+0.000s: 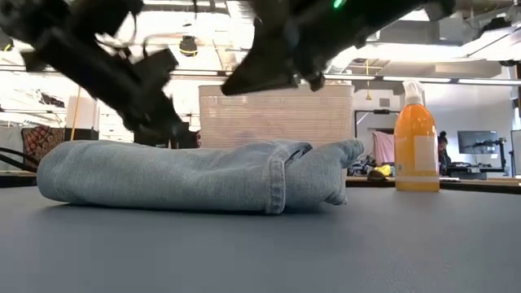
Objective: Fold Laundry from Bin
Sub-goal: Fold the blue pants
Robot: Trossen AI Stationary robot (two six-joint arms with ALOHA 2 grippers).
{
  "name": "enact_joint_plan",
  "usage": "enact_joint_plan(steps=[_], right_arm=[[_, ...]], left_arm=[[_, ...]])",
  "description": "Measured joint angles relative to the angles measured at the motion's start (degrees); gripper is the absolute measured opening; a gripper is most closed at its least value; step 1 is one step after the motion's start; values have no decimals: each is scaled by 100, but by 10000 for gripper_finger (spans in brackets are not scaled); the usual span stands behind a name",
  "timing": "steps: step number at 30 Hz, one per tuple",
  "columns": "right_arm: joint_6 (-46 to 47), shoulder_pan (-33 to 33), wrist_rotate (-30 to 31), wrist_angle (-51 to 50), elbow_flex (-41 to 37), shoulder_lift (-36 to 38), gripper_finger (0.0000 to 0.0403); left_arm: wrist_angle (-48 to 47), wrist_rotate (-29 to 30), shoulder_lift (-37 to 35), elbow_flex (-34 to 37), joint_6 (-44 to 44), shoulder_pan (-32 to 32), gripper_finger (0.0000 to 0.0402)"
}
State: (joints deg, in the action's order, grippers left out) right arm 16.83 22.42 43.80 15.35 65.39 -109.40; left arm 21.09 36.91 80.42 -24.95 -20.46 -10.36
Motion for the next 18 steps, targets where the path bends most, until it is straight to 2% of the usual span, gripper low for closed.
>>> enact_joint_plan(steps=[2, 5, 11, 14, 18], right_arm=[[220, -82, 287, 63, 2, -239, 13], [547, -210, 305, 42, -9, -776, 13], [1323, -333, 270, 116, 23, -1494, 13], [1338, -294, 259, 66, 24, -1553, 13], [1146, -295, 92, -288, 0, -1114, 13]], left_arm=[[127, 7, 375, 4, -14, 235, 61], [429, -64, 863, -2, -119, 489, 51], [475, -79, 1242, -7, -387, 602, 33], [210, 119, 1191, -22, -475, 596, 25], [48, 297, 959, -10, -192, 591, 14]])
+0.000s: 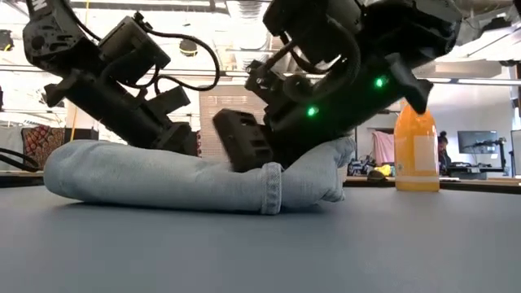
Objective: Fold Laundry from Bin
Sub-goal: Fold the blue pants
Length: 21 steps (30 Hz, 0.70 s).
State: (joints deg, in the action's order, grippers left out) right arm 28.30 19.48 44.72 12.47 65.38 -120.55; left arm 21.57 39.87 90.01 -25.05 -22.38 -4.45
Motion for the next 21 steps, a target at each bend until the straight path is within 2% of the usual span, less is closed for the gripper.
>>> enact_joint_plan(steps=[8, 13, 17, 21], right_arm=[[-953, -249, -70, -598, -3, 1139, 13], [-1220, -700, -542, -630, -57, 1241, 13], [-1224, -1076, -995, 54, -667, 1239, 13], [-1231, -1289, -1049, 1518, -1569, 1248, 13]], left_arm=[[-210, 71, -1405, -23, 619, -185, 4], [-339, -587, -2216, -20, 851, -763, 3], [-189, -1439, -2139, 193, 606, -1392, 3], [330, -1407, -1591, 526, 66, -1963, 3]])
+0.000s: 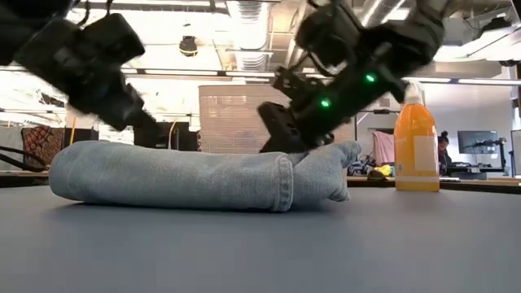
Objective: Fold Laundry from Bin
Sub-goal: Fold the blue pants
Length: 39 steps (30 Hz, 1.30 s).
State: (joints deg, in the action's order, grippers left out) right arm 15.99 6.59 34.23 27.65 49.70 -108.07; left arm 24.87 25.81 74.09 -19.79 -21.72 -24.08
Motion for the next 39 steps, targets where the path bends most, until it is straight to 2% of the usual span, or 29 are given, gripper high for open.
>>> enact_joint_plan(steps=[7, 11, 14, 19, 24, 26, 31, 35, 39], right_arm=[[109, -73, -167, 1883, -1057, -272, 13], [56, -72, -99, 1988, -1126, -326, 13], [-232, -59, -87, 1877, -1111, -99, 13], [-582, 178, 19, 1902, -1072, 703, 13], [-597, 821, 23, 1897, -952, 1018, 13], [-557, 1075, 47, 1936, -760, 809, 13], [-557, 1468, 316, 1854, -235, 62, 13], [-501, 1487, 359, 1930, -31, -224, 13], [59, 1363, 329, 1727, -46, -612, 13]], left_arm=[[491, 281, 1055, 48, -741, -247, 3], [906, 417, 1361, 50, -715, -249, 1], [946, 373, 1083, 41, -291, -247, 0], [639, 614, 21, 22, 395, -83, 0], [220, 1046, -565, 17, 1087, 628, 0], [41, 889, -558, 17, 1201, 1166, 0], [-233, -204, -214, 29, 1116, 2359, 0], [-165, -665, 191, 28, 1075, 2775, 0], [-61, -728, 553, 17, 1073, 2915, 0]])
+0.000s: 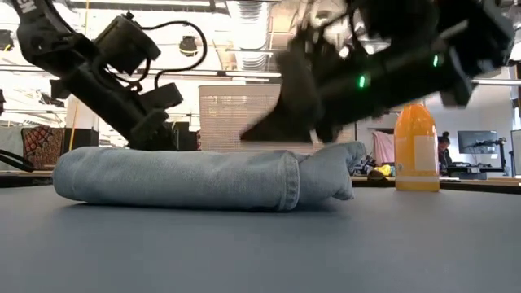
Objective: Fold Laundry from Bin
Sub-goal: Fold the blue pants
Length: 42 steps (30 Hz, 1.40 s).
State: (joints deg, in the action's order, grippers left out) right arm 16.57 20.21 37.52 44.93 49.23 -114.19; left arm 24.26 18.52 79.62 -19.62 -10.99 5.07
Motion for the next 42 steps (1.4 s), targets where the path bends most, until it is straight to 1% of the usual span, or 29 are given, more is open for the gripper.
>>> enact_joint_plan(steps=[4, 8, 12, 14, 16, 17, 19, 21, 22, 23, 25, 28, 30, 32, 36, 39, 42], right_arm=[[427, -20, 23, -5, 10, -402, 13], [563, -18, 30, -59, 16, -417, 13], [99, -49, -16, -228, -5, -24, 13], [-212, -57, -16, -230, -9, 318, 13], [-370, -77, -14, -367, 0, 724, 13], [-374, -79, -15, -503, 4, 903, 13], [-255, -82, -73, -1018, 29, 1232, 13], [2, -76, -198, -1737, 170, 1430, 13], [145, -68, -208, -2117, 261, 1471, 13], [264, -57, -206, -2435, 370, 1466, 13], [390, -38, -230, -2842, 586, 1362, 13], [568, -38, -468, -2971, 815, 993, 13], [690, -66, -569, -2956, 940, 671, 13], [830, -114, -593, -2949, 1044, 371, 13], [920, -238, -599, -2939, 1236, -20, 13], [948, -338, -628, -2944, 1360, -227, 13], [865, -517, -814, -2886, 1505, -420, 13]], left_arm=[[10, 25, 299, -4, -34, 52, 0], [-14, 204, 226, -9, 44, 50, 0], [-195, 342, -457, -15, 315, 58, 0], [-281, 382, -923, -20, 369, 62, 0], [-577, 337, -1380, -26, 311, 44, 0], [-690, 170, -1577, -19, 243, 3, 0], [-681, -616, -1840, 3, 170, -193, 0], [-281, -1565, -1904, 93, 67, -611, 0], [52, -1848, -1841, 166, 29, -938, 0], [412, -1935, -1755, 252, 28, -1289, 0], [1061, -1846, -1553, 334, 120, -2018, 0], [1854, -1311, -1220, 321, 356, -3033, 0], [2192, -934, -927, 245, 522, -3532, 0], [2320, -659, -684, 207, 686, -3895, 0], [2374, -415, -265, 45, 880, -4205, 0], [2377, -413, -90, -22, 886, -4223, 0], [2404, -411, -68, -39, 883, -4223, 0]])
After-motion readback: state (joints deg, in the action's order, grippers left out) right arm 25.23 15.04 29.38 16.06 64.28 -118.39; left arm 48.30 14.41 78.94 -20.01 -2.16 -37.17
